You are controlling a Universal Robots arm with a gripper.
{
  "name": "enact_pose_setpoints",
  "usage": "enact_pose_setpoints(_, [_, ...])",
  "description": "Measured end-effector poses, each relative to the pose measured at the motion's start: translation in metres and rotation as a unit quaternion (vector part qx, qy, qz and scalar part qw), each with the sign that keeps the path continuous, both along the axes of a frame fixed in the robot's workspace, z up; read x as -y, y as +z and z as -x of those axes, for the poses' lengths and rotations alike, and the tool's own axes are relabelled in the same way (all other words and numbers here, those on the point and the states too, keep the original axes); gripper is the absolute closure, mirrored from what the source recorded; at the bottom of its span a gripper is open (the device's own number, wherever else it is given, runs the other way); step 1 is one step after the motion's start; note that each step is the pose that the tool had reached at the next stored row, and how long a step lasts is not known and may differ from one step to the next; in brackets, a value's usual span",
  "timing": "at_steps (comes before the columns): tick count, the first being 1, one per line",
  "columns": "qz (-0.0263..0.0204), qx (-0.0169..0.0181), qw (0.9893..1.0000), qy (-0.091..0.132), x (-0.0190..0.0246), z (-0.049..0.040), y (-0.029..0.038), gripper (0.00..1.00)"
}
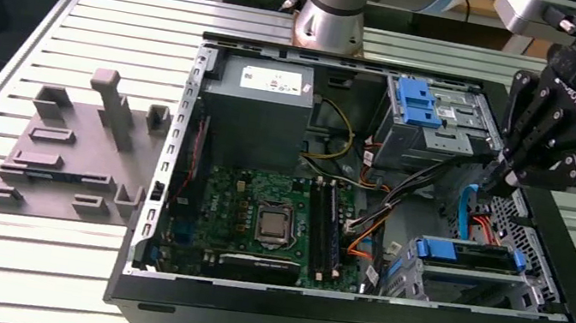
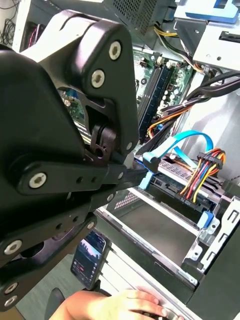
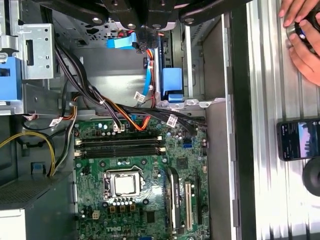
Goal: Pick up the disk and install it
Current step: 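Insert the second disk wire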
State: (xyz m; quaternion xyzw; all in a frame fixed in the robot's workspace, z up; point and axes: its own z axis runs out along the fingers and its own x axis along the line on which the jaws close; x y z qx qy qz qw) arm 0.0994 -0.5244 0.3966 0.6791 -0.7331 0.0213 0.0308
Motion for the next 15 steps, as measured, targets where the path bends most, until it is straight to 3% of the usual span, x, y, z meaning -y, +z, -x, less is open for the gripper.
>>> enact_pose_setpoints(2, [0.0001,0.0000,1.0000,0.000,-0.0010,0.0000,-0.0016,0.89])
enact_pose_setpoints(5, [0.0001,0.0001,1.0000,0.000,-0.0043,0.0000,-0.0034,0.76])
enact_pose_setpoints(8, [0.0001,0.0002,1.0000,0.000,-0.0097,0.0002,-0.0060,0.76])
enact_pose_setpoints(15, [0.0014,0.0013,1.0000,0.000,-0.0109,0.0010,-0.0130,0.76])
